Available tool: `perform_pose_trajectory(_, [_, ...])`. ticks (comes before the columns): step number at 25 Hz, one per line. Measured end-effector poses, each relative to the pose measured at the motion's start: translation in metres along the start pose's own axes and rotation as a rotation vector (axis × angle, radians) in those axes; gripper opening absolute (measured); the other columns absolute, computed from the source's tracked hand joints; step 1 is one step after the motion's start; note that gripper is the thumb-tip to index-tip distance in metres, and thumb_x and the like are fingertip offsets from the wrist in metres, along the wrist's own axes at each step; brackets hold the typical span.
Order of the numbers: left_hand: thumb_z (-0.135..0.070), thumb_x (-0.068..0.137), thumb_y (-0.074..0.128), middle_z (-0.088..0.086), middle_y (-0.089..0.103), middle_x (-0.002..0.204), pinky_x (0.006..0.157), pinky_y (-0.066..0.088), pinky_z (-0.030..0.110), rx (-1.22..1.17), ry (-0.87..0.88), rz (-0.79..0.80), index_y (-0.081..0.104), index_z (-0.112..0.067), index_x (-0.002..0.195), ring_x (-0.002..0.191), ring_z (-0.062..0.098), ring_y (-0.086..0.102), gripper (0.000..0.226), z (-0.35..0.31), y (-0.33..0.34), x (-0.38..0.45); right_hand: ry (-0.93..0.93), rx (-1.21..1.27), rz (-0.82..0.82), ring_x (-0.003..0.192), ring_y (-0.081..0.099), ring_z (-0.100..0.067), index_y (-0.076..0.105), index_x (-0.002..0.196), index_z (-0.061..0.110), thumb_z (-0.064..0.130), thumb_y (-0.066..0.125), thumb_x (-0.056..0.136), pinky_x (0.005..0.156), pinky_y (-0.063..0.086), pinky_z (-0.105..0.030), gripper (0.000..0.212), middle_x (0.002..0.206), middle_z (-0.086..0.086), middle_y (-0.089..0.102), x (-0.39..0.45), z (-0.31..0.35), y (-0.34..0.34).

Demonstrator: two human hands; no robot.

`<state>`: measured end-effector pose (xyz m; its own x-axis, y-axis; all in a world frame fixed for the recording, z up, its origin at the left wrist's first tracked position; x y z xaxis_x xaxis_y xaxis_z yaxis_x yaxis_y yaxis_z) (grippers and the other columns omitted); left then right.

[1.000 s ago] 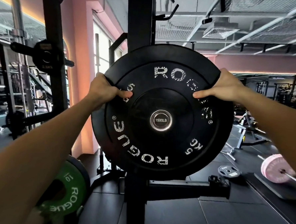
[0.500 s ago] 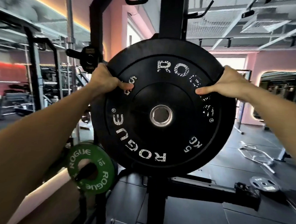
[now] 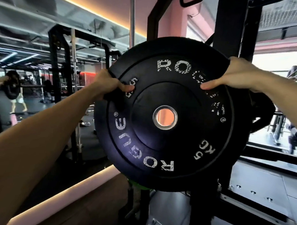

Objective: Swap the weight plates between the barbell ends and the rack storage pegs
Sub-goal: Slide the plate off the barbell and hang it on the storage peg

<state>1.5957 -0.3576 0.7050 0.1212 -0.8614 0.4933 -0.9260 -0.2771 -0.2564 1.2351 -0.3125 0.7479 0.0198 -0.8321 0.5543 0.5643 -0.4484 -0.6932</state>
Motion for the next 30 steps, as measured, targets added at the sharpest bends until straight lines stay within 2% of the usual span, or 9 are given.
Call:
perform_pose_trajectory(3, [-0.004, 0.058, 0.09, -0.014, 0.07, 0.064, 0.048, 0.05, 0.011, -0.018, 0.015, -0.039, 0.071, -0.012, 0.098, 0.058, -0.001, 0.064, 0.045, 0.006, -0.028, 0.003, -0.034, 0.011, 0.013, 0.088, 0.065, -0.016, 0.068, 0.093, 0.025, 0.062, 0.089, 0.033, 0.081, 0.054, -0.033, 0.074, 0.093, 0.005, 0.069, 0.013, 0.018, 0.01])
perform_pose_trajectory(7, [-0.02, 0.036, 0.097, -0.001, 0.077, 0.089, 0.076, 0.059, 0.028, -0.005, 0.014, -0.07, 0.075, -0.01, 0.098, 0.083, 0.013, 0.072, 0.066, 0.028, -0.07, 0.016, -0.075, 0.027, 0.055, 0.087, 0.065, -0.014, 0.067, 0.095, 0.024, 0.056, 0.09, 0.041, 0.073, 0.053, -0.029, 0.066, 0.092, 0.004, 0.069, 0.03, 0.048, 0.042])
perform_pose_trajectory(12, [-0.013, 0.048, 0.095, -0.006, 0.075, 0.085, 0.054, 0.051, 0.013, 0.04, 0.02, -0.113, 0.075, -0.014, 0.093, 0.063, -0.002, 0.067, 0.05, 0.054, -0.133, 0.042, -0.104, 0.087, 0.083, 0.086, 0.065, -0.012, 0.068, 0.1, 0.027, 0.055, 0.09, 0.042, 0.073, 0.052, -0.027, 0.068, 0.096, 0.006, 0.07, 0.064, 0.095, 0.102])
perform_pose_trajectory(14, [-0.012, 0.047, 0.095, -0.004, 0.076, 0.087, 0.055, 0.052, 0.015, 0.055, 0.027, -0.104, 0.075, -0.013, 0.094, 0.066, 0.0, 0.068, 0.051, 0.064, -0.158, 0.058, -0.113, 0.097, 0.077, 0.086, 0.064, -0.01, 0.067, 0.099, 0.029, 0.055, 0.09, 0.043, 0.071, 0.05, -0.024, 0.066, 0.096, 0.007, 0.07, 0.076, 0.116, 0.124])
perform_pose_trajectory(17, [-0.016, 0.042, 0.097, -0.004, 0.077, 0.091, 0.062, 0.054, 0.019, 0.081, 0.061, -0.108, 0.076, -0.014, 0.097, 0.076, 0.005, 0.071, 0.059, 0.078, -0.202, 0.082, -0.117, 0.119, 0.061, 0.088, 0.067, -0.015, 0.069, 0.094, 0.027, 0.058, 0.089, 0.04, 0.083, 0.054, -0.034, 0.065, 0.093, 0.004, 0.072, 0.093, 0.146, 0.16])
perform_pose_trajectory(20, [-0.012, 0.047, 0.095, -0.005, 0.075, 0.085, 0.054, 0.051, 0.015, 0.102, 0.068, -0.082, 0.075, -0.014, 0.094, 0.066, 0.0, 0.069, 0.051, 0.096, -0.236, 0.115, -0.111, 0.152, 0.04, 0.088, 0.066, -0.015, 0.07, 0.092, 0.022, 0.05, 0.09, 0.047, 0.079, 0.053, -0.031, 0.057, 0.092, 0.001, 0.072, 0.112, 0.172, 0.198])
perform_pose_trajectory(24, [-0.024, 0.035, 0.098, -0.005, 0.077, 0.086, 0.071, 0.057, 0.023, 0.124, 0.056, -0.083, 0.076, -0.014, 0.092, 0.078, 0.008, 0.071, 0.062, 0.128, -0.263, 0.16, -0.07, 0.128, 0.042, 0.091, 0.065, -0.015, 0.069, 0.096, 0.021, 0.051, 0.09, 0.046, 0.08, 0.052, -0.031, 0.062, 0.095, 0.002, 0.071, 0.144, 0.191, 0.233])
perform_pose_trajectory(27, [-0.014, 0.049, 0.096, -0.011, 0.073, 0.081, 0.056, 0.051, 0.011, 0.118, 0.079, -0.039, 0.074, -0.017, 0.089, 0.062, -0.007, 0.064, 0.046, 0.151, -0.262, 0.2, -0.056, 0.101, 0.007, 0.092, 0.066, -0.02, 0.066, 0.101, 0.01, 0.055, 0.09, 0.041, 0.085, 0.053, -0.036, 0.078, 0.098, -0.006, 0.07, 0.172, 0.197, 0.255])
perform_pose_trajectory(30, [-0.014, 0.053, 0.095, -0.011, 0.072, 0.081, 0.061, 0.053, 0.015, 0.091, 0.084, -0.027, 0.073, -0.018, 0.089, 0.067, -0.001, 0.066, 0.042, 0.183, -0.256, 0.242, -0.056, 0.1, -0.009, 0.087, 0.063, -0.009, 0.065, 0.097, 0.018, 0.046, 0.09, 0.05, 0.071, 0.05, -0.023, 0.06, 0.092, 0.004, 0.068, 0.198, 0.192, 0.282])
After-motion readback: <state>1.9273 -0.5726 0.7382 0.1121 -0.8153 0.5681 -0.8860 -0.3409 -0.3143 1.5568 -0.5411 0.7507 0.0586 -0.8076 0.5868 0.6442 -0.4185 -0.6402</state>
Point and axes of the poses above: each hand's wrist, its own x-axis towards the middle knuckle, its own y-axis out of the palm, z = x × y, the point moved 10 cm from there along x, towards the middle knuckle
